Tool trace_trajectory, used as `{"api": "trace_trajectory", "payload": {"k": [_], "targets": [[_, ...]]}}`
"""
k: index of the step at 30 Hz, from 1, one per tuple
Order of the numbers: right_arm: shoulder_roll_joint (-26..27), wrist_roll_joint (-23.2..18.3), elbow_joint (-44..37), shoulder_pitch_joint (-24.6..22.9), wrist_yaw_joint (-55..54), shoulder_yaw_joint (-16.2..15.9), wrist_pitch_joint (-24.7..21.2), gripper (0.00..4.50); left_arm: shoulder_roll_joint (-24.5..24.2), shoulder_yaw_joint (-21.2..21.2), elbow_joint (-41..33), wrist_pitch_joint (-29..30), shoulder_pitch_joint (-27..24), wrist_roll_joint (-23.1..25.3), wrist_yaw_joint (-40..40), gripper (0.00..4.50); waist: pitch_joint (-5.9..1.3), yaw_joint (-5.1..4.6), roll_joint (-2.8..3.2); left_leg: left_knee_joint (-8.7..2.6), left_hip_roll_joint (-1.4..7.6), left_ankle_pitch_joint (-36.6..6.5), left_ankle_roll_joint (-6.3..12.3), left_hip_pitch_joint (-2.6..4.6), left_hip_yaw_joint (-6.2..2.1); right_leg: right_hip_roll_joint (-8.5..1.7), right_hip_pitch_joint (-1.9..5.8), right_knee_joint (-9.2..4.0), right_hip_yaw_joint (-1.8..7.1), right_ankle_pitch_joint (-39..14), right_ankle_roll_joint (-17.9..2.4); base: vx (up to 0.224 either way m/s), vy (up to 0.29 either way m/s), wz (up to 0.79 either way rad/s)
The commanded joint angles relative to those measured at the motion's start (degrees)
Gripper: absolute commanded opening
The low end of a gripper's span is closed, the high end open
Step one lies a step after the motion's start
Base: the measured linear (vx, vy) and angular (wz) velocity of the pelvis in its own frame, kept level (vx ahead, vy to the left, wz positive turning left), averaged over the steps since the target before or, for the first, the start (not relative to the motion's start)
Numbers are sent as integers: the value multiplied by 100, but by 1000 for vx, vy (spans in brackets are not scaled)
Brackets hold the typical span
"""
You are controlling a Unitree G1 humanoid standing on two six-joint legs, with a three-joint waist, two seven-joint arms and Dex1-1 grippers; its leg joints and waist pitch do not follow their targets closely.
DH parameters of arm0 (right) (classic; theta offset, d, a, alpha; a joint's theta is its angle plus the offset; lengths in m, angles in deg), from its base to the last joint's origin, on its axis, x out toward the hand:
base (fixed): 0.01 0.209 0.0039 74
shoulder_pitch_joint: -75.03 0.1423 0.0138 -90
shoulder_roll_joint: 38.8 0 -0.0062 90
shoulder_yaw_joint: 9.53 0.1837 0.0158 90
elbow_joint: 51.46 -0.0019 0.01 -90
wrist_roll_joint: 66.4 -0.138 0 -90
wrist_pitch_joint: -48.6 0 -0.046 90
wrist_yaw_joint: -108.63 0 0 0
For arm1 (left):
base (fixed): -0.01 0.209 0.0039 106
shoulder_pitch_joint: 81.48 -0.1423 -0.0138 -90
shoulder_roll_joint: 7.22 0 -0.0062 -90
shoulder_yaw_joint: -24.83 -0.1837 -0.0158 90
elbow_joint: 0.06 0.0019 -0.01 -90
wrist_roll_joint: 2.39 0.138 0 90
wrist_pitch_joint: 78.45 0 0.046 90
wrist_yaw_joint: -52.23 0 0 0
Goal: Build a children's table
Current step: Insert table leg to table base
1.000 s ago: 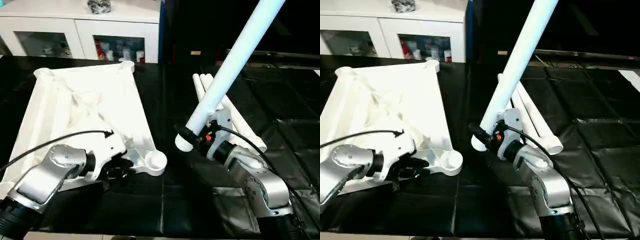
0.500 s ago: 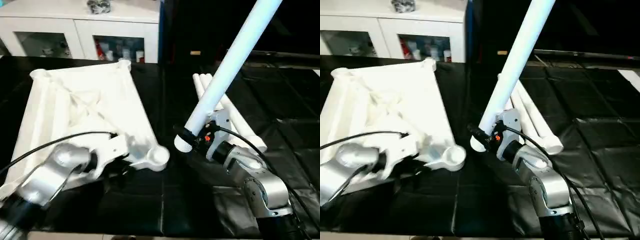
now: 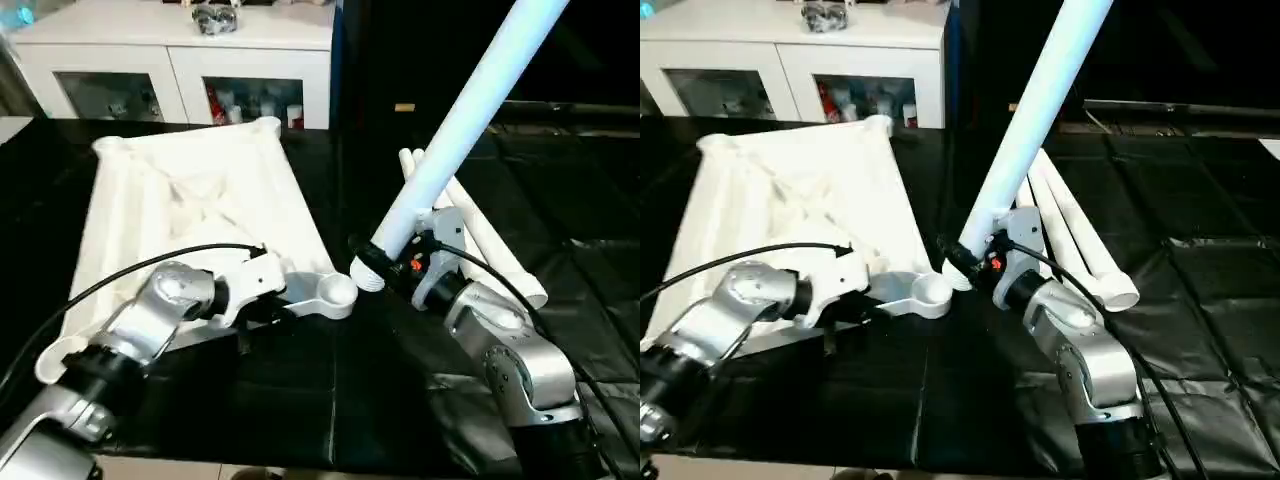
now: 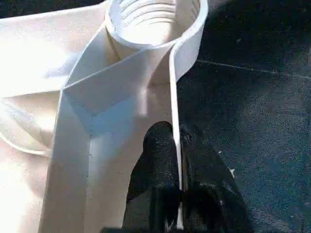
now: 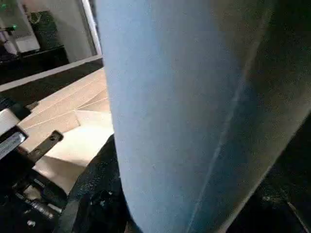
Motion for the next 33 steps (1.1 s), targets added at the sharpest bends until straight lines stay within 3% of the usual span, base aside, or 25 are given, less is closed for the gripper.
{"api": "trace_trajectory", "payload": {"k": [1, 9, 15, 19, 21, 23, 24, 26, 33], "targets": [[-43, 6, 2, 85, 94, 4, 6, 195, 63, 80, 117, -226, -62, -78, -103, 0, -364, -28, -28, -423, 310, -1222, -172, 121, -127, -513, 146, -513, 311, -857, -1025, 0, 0, 0], [-4, -7, 100, 129, 128, -35, 55, 195, 16, 234, -41, -510, -276, -230, -392, 0, -368, -48, -59, -421, 311, -1045, -40, 102, -121, -519, 135, -508, 306, -847, -1029, 0, 0, 0], [41, 35, 183, 162, 192, -99, 82, 195, 1, 330, 20, -396, -324, -128, -342, 0, -359, -49, -25, -433, 315, -1121, -56, 109, -120, -513, 118, -522, 306, -1018, -999, 0, 0, 0], [29, 19, 157, 155, 205, -88, 67, 195, 20, 445, -49, -223, -409, -197, -404, 0, -362, -66, -47, -434, 313, -1103, -56, 104, -113, -514, 120, -523, 312, -1008, -986, 0, 0, 0], [16, -2, 147, 155, 217, -69, 59, 195, 40, 542, -123, -90, -469, -363, -461, 55, -366, -63, -57, -425, 308, -1044, -24, 100, -108, -514, 121, -520, 310, -985, -997, 0, 0, 0], [12, -4, 176, 161, 242, -68, 69, 195, 57, 650, -186, -7, -548, -462, -404, 55, -383, -47, -61, -413, 311, -930, -5, 90, -102, -525, 129, -502, 306, -864, -1045, 0, 0, 0], [15, -1, 188, 165, 247, -72, 73, 195, 61, 675, -190, -1, -564, -465, -368, 76, -390, -52, -46, -415, 319, -889, 15, 88, -108, -500, 118, -485, 300, -687, -1065, 0, 0, 0], [25, 3, 206, 178, 254, -79, 77, 195, 85, 742, -177, 15, -599, -448, -277, 98, -385, -62, -76, -425, 317, -939, 24, 92, -106, -492, 122, -475, 295, -566, -1083, 0, 0, 0], [42, 0, 290, 255, 313, -100, 100, 195, 6, 823, -302, 116, -799, -361, -241, 100, -362, -54, -127, -451, 327, -1173, -48, 113, -104, -507, 109, -506, 311, -852, -1029, 0, 0, 0]]}}
